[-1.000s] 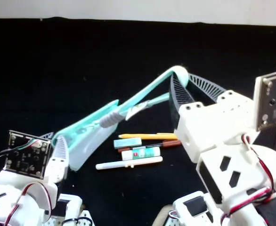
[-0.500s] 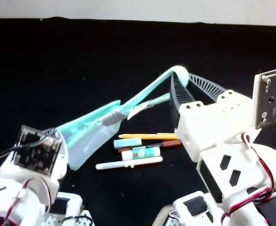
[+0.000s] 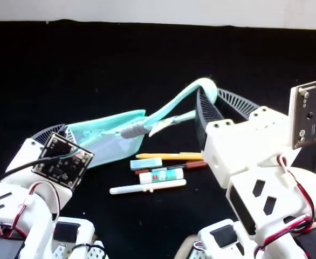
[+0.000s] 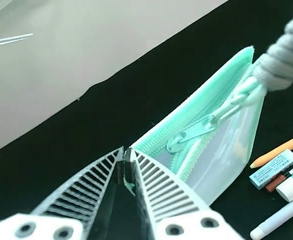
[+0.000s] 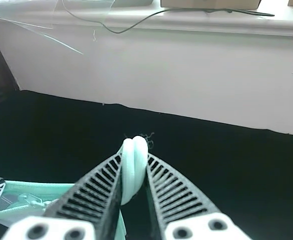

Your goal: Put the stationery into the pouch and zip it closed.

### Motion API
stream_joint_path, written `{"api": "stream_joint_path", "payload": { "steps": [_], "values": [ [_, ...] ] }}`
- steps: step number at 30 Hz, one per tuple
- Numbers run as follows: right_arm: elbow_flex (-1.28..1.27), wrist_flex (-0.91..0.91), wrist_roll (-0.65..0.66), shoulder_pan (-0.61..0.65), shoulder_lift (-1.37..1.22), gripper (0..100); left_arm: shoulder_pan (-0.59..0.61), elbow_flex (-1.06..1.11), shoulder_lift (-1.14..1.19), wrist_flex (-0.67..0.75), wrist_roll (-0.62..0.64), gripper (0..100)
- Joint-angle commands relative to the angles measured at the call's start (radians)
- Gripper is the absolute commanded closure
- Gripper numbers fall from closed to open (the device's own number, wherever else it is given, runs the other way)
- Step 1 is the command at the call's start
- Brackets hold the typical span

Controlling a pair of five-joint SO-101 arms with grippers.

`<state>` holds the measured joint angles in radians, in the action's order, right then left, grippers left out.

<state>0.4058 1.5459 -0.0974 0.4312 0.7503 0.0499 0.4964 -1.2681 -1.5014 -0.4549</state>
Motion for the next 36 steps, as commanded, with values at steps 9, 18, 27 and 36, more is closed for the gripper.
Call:
{"api": "stream_joint_path", "payload": {
  "steps": [9,18,27,36],
  "values": [
    [0.002,-0.022,0.000,-0.173,-0.005,99.1,0.010,0.145,0.013,0.023,-0.015,99],
    [0.002,-0.048,0.002,-0.216,-0.007,99.1,0.010,0.183,0.012,0.023,-0.014,99],
    [0.001,-0.062,0.002,-0.358,-0.007,99.1,0.010,0.183,0.012,0.023,-0.014,99],
    [0.001,-0.062,-0.002,-0.369,-0.007,99.1,0.010,0.183,0.015,0.023,-0.014,99]
  ]
}}
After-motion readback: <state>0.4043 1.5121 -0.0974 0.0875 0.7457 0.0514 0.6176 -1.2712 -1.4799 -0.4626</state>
